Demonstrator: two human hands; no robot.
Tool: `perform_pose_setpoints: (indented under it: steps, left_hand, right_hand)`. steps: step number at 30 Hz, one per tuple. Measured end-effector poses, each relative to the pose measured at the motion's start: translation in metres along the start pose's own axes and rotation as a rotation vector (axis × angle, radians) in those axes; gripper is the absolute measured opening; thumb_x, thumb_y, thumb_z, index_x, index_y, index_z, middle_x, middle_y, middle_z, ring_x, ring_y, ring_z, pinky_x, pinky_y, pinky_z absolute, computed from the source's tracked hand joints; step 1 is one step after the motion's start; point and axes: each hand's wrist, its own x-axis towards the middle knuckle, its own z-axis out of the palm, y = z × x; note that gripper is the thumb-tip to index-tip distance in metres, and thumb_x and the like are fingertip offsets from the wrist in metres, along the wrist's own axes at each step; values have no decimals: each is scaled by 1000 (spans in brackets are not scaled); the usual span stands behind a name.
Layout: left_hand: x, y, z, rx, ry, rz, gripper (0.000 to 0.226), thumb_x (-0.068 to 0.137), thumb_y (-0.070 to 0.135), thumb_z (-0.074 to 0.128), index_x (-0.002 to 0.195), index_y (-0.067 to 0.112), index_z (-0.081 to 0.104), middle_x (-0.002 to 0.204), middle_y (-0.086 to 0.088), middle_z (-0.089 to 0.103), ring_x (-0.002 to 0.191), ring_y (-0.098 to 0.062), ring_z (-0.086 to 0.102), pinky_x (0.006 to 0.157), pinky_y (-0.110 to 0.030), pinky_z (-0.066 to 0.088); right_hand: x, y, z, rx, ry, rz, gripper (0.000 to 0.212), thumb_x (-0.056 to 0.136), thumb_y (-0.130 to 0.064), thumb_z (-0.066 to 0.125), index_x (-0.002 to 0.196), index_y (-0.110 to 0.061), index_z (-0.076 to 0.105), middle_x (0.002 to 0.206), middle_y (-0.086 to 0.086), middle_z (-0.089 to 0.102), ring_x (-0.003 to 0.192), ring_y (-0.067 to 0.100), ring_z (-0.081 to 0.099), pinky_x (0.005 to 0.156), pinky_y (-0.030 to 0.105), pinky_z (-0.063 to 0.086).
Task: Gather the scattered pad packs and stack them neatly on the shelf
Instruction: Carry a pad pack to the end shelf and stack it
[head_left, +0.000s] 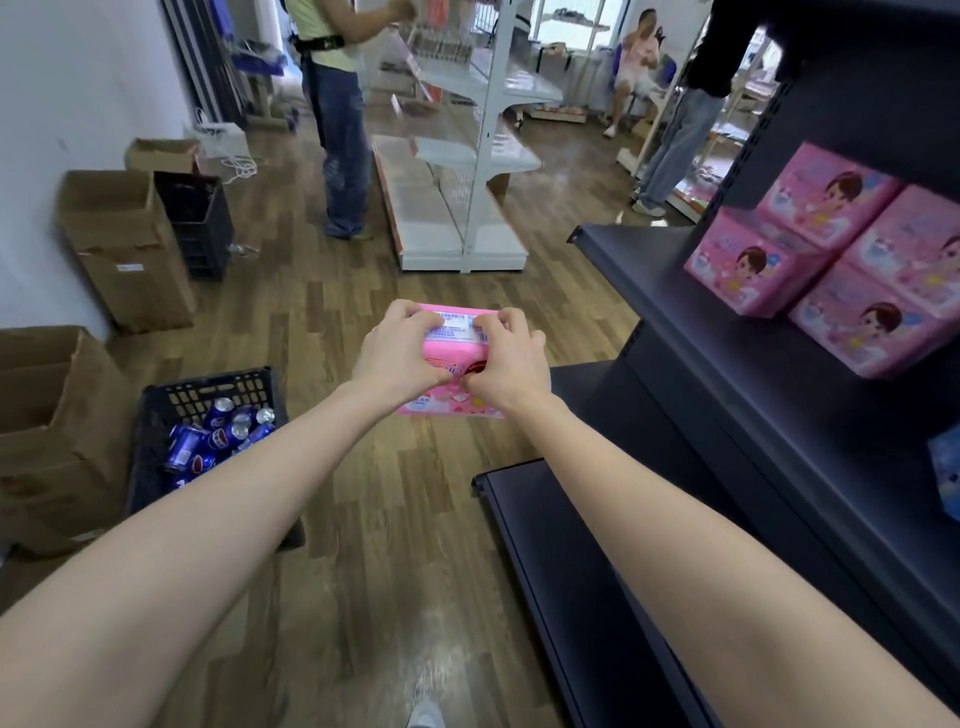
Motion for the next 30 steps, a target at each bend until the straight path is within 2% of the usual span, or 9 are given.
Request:
perform_pose_setpoints:
  steps: [6,10,18,23,30]
  left_hand:
    - [59,24,7,15,58,74,66,73,27,76,132,15,49,135,-3,40,119,-24,48,95,-32,38]
    - [91,45,10,0,83,132,65,73,26,75,132,14,50,137,-4,39,121,-24,46,97,-32,37]
    - [135,94,17,-111,141,262,59,72,18,74,128,13,53,135,-4,41,121,-20,45,93,-27,35]
    - [157,122,28,-171,103,345,57,69,15,74,124,11,56,131,-6,42,118,-23,48,96,-33,39]
    - [183,153,53,-202,-3,482,56,69,14,74,123,11,57,129,-7,43,116,-25,49,97,-33,39]
  right_hand:
    - [48,21,-25,-1,95,16,60,78,-18,62,133,-19,42,138,3,31,112,33,34,87,40,44]
    - [67,37,-45,-4,157,30,60,78,-19,62,134,-19,41,137,3,31,112,31,33,79,34,41]
    - [87,66,-91,-47,301,86,57,77,-21,64,130,-18,43,137,2,32,109,30,33,68,34,41]
    - [91,87,-109,-110,378,154,54,78,-22,64,128,-17,44,136,3,33,110,32,33,67,35,42]
    - [90,117,-123,-173,408,310,54,80,-23,63,131,-18,43,139,4,31,116,33,32,71,34,41]
